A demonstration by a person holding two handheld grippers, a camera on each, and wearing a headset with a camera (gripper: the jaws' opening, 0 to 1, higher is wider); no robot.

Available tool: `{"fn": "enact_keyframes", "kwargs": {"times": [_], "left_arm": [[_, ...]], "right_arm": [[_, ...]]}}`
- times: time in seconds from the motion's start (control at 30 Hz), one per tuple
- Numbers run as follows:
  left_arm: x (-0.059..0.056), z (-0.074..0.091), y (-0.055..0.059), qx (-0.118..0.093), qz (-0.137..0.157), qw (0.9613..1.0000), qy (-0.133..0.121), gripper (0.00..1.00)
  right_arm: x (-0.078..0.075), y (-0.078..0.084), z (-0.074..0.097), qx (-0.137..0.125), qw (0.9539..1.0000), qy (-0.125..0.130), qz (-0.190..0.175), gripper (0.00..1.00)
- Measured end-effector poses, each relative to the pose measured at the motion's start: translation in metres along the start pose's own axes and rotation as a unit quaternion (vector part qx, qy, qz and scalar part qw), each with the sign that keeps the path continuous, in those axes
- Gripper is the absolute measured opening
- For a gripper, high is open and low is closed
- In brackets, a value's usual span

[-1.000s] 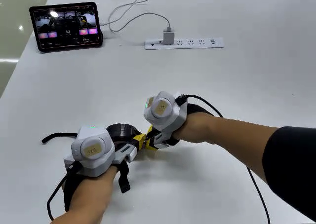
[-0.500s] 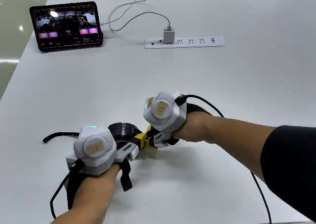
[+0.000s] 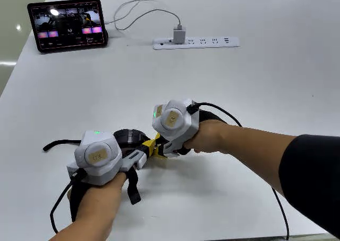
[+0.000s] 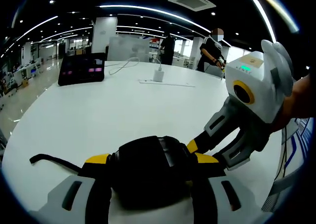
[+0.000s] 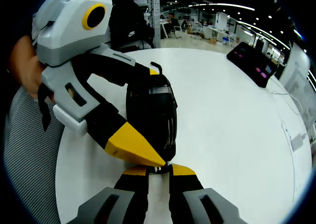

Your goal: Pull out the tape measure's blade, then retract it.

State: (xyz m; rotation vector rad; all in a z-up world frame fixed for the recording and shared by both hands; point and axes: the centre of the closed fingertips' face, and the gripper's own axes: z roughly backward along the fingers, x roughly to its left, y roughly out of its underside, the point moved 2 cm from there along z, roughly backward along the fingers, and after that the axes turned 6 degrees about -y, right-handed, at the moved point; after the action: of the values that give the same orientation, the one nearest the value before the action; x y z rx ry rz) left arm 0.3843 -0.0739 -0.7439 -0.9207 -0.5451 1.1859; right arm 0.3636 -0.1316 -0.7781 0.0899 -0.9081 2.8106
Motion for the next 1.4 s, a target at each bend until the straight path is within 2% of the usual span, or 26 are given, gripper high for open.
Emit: {"fn": "enact_keyframes", "kwargs": {"times": [0.17,0.3,0.5,0.7,0.8,0.83,0.87,0.9,1.0,1.13,1.27,1.4], "left_arm": [[0.000,0.000,-0.002,0.006,0.000,1.0000,0.006,0.62],[0.000,0.001,-0.009,-0.004,-0.003,1.0000,0.004,0.63],[0.004,0.003,-0.018,-0.007,0.011,0.9999,0.005,0.63],[0.014,0.012,-0.010,-0.001,-0.005,0.9999,0.009,0.70],[0.015,0.018,-0.003,0.012,-0.006,0.9995,0.030,0.70],[0.018,0.018,-0.001,0.014,-0.011,0.9994,0.031,0.70],[0.020,0.019,0.001,0.014,-0.013,0.9993,0.032,0.71],[0.020,0.021,0.001,0.015,-0.013,0.9992,0.034,0.72],[0.026,0.023,0.002,0.018,-0.016,0.9991,0.035,0.77],[0.031,0.027,0.000,0.018,-0.052,0.9977,0.039,0.76],[0.037,0.028,0.001,0.024,-0.055,0.9972,0.045,0.80],[0.036,0.035,-0.003,0.022,-0.054,0.9963,0.063,0.86]], "right_arm": [[-0.001,0.000,0.000,0.005,1.0000,0.005,0.000,0.12],[0.000,0.001,0.001,0.008,0.9999,0.012,0.002,0.13],[0.002,0.003,0.005,0.004,0.9999,0.014,-0.009,0.15],[0.006,0.005,0.017,-0.003,0.9997,0.023,-0.005,0.16],[0.009,0.010,0.024,-0.003,0.9996,0.026,-0.003,0.17],[0.009,0.011,0.026,-0.004,0.9996,0.027,-0.005,0.18],[0.012,0.011,0.029,-0.015,0.9993,0.026,-0.022,0.19],[0.015,0.010,0.031,-0.022,0.9990,0.022,-0.031,0.20],[0.017,0.012,0.041,-0.028,0.9987,0.033,-0.025,0.21],[0.021,0.020,0.050,-0.037,0.9978,0.041,-0.036,0.22],[0.021,0.027,0.059,-0.047,0.9960,0.053,-0.055,0.24],[0.023,0.035,0.071,-0.063,0.9931,0.065,-0.074,0.27]]}}
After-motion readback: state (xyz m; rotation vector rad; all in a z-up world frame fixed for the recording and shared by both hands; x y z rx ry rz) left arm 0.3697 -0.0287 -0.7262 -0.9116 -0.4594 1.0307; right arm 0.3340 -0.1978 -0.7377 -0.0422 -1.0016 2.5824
